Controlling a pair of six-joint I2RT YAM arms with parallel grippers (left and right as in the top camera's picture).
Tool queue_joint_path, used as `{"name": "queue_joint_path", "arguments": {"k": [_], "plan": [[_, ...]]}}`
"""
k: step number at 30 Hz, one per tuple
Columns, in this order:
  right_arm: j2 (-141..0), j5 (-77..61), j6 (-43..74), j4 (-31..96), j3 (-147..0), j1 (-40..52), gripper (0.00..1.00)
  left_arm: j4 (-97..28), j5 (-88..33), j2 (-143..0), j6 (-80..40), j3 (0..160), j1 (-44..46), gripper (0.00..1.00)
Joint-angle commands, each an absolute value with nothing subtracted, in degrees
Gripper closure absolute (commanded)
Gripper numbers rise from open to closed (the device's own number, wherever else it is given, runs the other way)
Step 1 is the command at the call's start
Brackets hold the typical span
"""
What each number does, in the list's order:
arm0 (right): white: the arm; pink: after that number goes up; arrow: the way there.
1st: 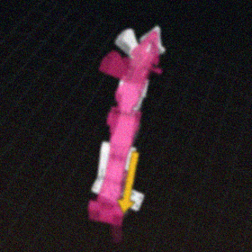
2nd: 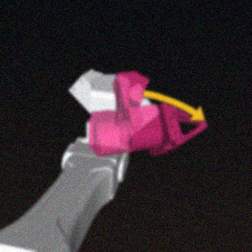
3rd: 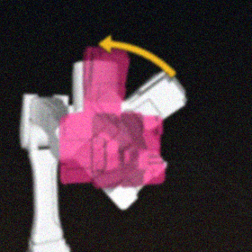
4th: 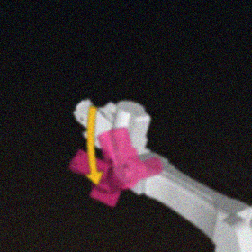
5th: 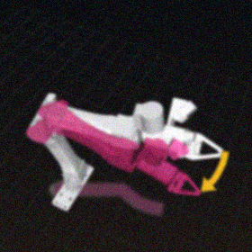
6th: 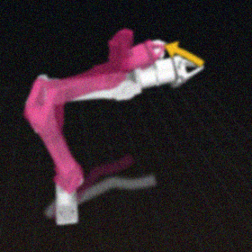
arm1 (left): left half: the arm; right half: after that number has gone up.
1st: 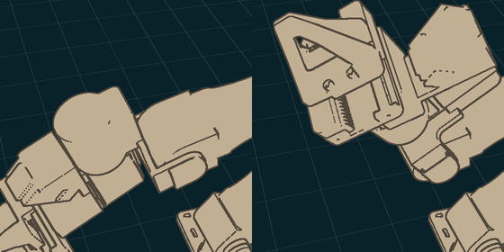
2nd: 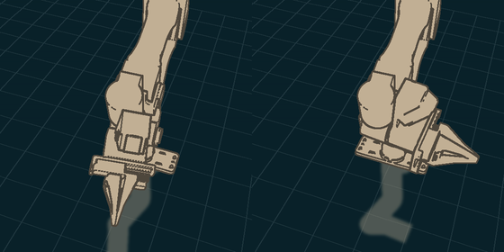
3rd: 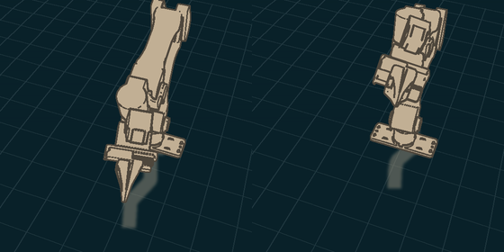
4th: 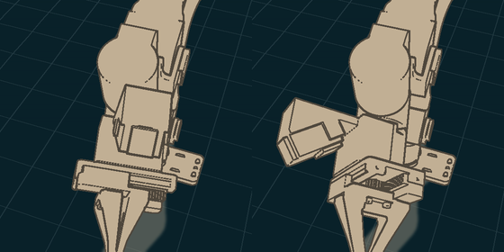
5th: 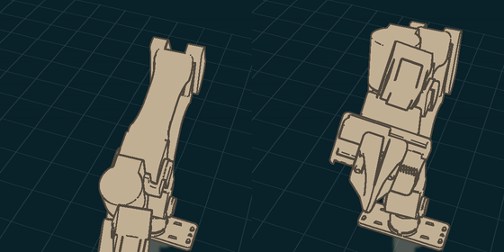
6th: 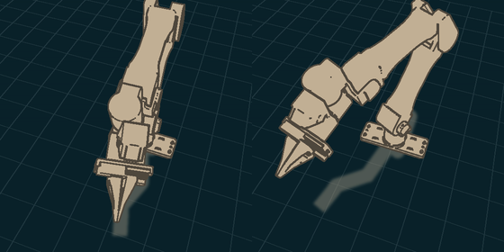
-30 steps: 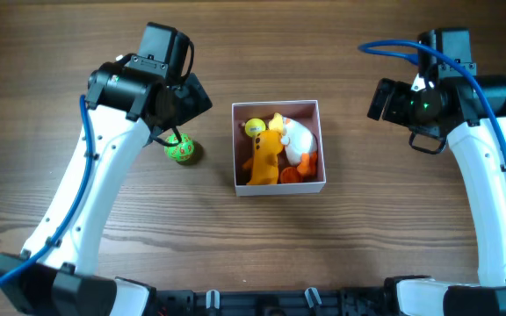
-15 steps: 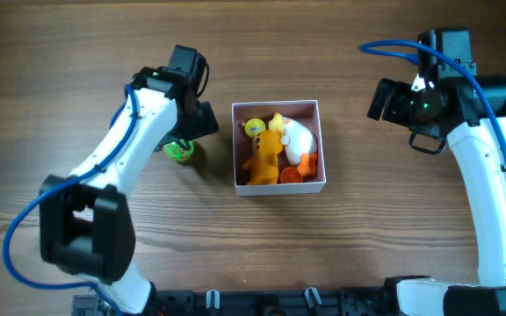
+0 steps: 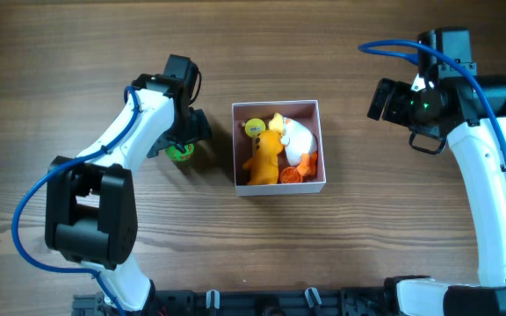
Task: Pack container
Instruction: 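Grasp the green numbered ball with the left gripper, then lower the green ball into the box with the left gripper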
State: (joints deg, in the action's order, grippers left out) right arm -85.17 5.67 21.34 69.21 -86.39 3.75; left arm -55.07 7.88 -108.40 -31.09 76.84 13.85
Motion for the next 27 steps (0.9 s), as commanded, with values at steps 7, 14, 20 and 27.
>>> {"name": "queue_joint_path", "arguments": {"k": [7, 14, 20, 27], "plan": [[-84.97, 6.63, 21.04, 69.01, -86.67, 3.68, 0.0, -49.87, 6.42, -108.86, -30.22, 70.48, 13.69, 0.47], [-84.97, 6.63, 21.04, 69.01, -86.67, 3.68, 0.0, -53.91, 4.1, -107.11, -30.2, 75.53, 13.69, 0.92], [-84.97, 6.66, 21.04, 69.01, -86.67, 3.68, 0.0, -64.01, -1.98, -100.64, -30.22, 88.29, 13.76, 0.96], [-84.95, 6.63, 21.04, 69.01, -86.67, 3.68, 0.0, -60.86, -17.54, -89.69, -30.22, 91.53, 14.68, 0.9]]}}
